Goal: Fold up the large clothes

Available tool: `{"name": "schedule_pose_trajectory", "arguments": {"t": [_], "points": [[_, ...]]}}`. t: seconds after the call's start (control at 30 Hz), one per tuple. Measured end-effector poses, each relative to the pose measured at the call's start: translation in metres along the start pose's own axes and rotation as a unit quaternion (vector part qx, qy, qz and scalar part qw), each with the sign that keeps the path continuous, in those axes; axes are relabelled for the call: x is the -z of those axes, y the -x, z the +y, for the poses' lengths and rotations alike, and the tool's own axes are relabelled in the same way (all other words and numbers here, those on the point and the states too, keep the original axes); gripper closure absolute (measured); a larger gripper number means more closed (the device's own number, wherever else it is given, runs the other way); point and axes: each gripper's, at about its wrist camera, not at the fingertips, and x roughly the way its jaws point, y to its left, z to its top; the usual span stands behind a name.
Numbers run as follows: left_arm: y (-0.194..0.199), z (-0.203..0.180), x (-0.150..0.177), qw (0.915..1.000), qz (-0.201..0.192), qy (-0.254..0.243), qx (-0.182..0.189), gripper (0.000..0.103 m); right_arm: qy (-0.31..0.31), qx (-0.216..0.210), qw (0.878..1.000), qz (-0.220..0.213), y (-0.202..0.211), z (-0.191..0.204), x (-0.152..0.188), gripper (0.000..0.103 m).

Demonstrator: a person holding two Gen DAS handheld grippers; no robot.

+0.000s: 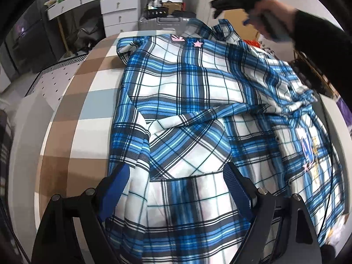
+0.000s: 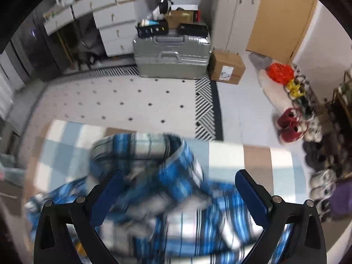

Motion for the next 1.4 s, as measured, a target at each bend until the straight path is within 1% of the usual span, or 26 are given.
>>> {"name": "schedule_pose_trajectory", "arguments": {"t": [0.07,0.1,0.13,0.17,0.2,0.23,0.3,0.37,0.43,0.5,0.53,0.57,0.63,0.7,0.77,0.8,0.87,0.93,0.97,1.03,1.1,1.17,1.2,1.23,1.3,1.4], "points": [[-0.002,0.006,0.001,1.0000,0.006,0.002,0.004,0.019,0.013,0.036,0.999,0.015,-0.019,0.007,-0.005,0.008],[-0.002,0.008,0.001,0.9999,0.007,0.004,0.008,0.019,0.016,0.038,0.999,0.027,-0.028,0.008,-0.005,0.022],[-0.002,0.009,0.000,0.9999,0.007,0.006,0.010,0.019,0.017,0.036,0.998,0.040,-0.035,0.008,-0.003,0.046],[-0.001,0.010,-0.001,0.9999,0.005,0.009,0.012,0.019,0.017,0.034,0.998,0.052,-0.039,0.007,0.000,0.057],[0.001,0.010,-0.001,0.9998,0.003,0.012,0.016,0.019,0.023,0.034,0.997,0.064,-0.043,0.007,0.004,0.080],[0.003,0.009,-0.001,0.9997,0.000,0.014,0.019,0.019,0.037,0.046,0.996,0.063,-0.043,0.009,0.010,0.099],[0.007,0.007,-0.001,0.9996,-0.008,0.016,0.022,0.019,0.067,0.069,0.995,0.034,-0.031,0.011,0.024,0.100],[0.012,0.003,-0.001,0.9996,-0.019,0.011,0.016,0.019,0.079,0.061,0.995,-0.006,-0.012,0.009,0.039,0.101],[0.016,0.001,-0.003,0.9994,-0.032,0.006,0.009,0.019,0.090,0.065,0.993,-0.050,0.015,0.006,0.059,0.101],[0.024,0.001,-0.009,0.9983,-0.058,0.007,0.004,0.019,0.100,0.067,0.989,-0.082,0.037,0.006,0.073,0.101],[0.026,0.003,-0.016,0.9976,-0.068,0.013,-0.004,0.019,0.108,0.059,0.988,-0.095,0.048,0.005,0.081,0.101],[0.029,0.005,-0.028,0.9969,-0.073,0.029,-0.001,0.019,0.114,0.051,0.987,-0.104,0.056,0.003,0.086,0.101],[0.033,0.013,-0.049,0.9946,-0.080,0.058,0.031,0.019,0.108,0.037,0.986,-0.118,0.070,-0.005,0.094,0.101],[0.036,0.016,-0.082,0.9910,-0.089,0.089,0.046,0.019,0.091,0.018,0.987,-0.128,0.077,-0.015,0.098,0.101],[0.034,0.013,-0.111,0.9874,-0.100,0.112,0.049,0.019,0.053,-0.018,0.990,-0.126,0.077,-0.027,0.099,0.100],[0.029,0.010,-0.129,0.9844,-0.107,0.127,0.058,0.019,0.030,-0.040,0.991,-0.125,0.077,-0.034,0.100,0.100],[0.007,-0.002,-0.159,0.9854,-0.088,0.129,0.067,0.019,-0.010,-0.075,0.989,-0.125,0.075,-0.045,0.103,0.100],[-0.017,-0.016,-0.174,0.9881,-0.071,0.124,0.057,0.019,-0.025,-0.090,0.989,-0.118,0.068,-0.050,0.106,0.100],[-0.035,-0.026,-0.186,0.9917,-0.055,0.108,0.043,0.019,-0.027,-0.096,0.988,-0.114,0.066,-0.052,0.106,0.100],[-0.061,-0.031,-0.199,0.9935,-0.037,0.105,0.023,0.019,-0.028,-0.103,0.988,-0.114,0.062,-0.054,0.104,0.100],[-0.090,-0.027,-0.209,0.9914,-0.006,0.130,0.017,0.019,-0.025,-0.108,0.987,-0.115,0.062,-0.056,0.102,0.100],[-0.109,-0.024,-0.217,0.9885,0.013,0.148,0.028,0.019,-0.020,-0.114,0.986,-0.118,0.061,-0.057,0.103,0.100],[-0.115,-0.022,-0.222,0.9873,0.010,0.155,0.034,0.019,-0.016,-0.116,0.986,-0.117,0.059,-0.057,0.103,0.100],[-0.119,-0.023,-0.226,0.9875,0.002,0.155,0.027,0.019,-0.008,-0.118,0.986,-0.116,0.056,-0.055,0.102,0.100],[-0.124,-0.028,-0.233,0.9903,-0.015,0.137,0.012,0.019,0.001,-0.116,0.986,-0.117,0.054,-0.053,0.104,0.100],[-0.121,-0.036,-0.238,0.9938,-0.034,0.104,0.016,0.020,0.011,-0.114,0.987,-0.111,0.047,-0.049,0.105,0.100]]}}
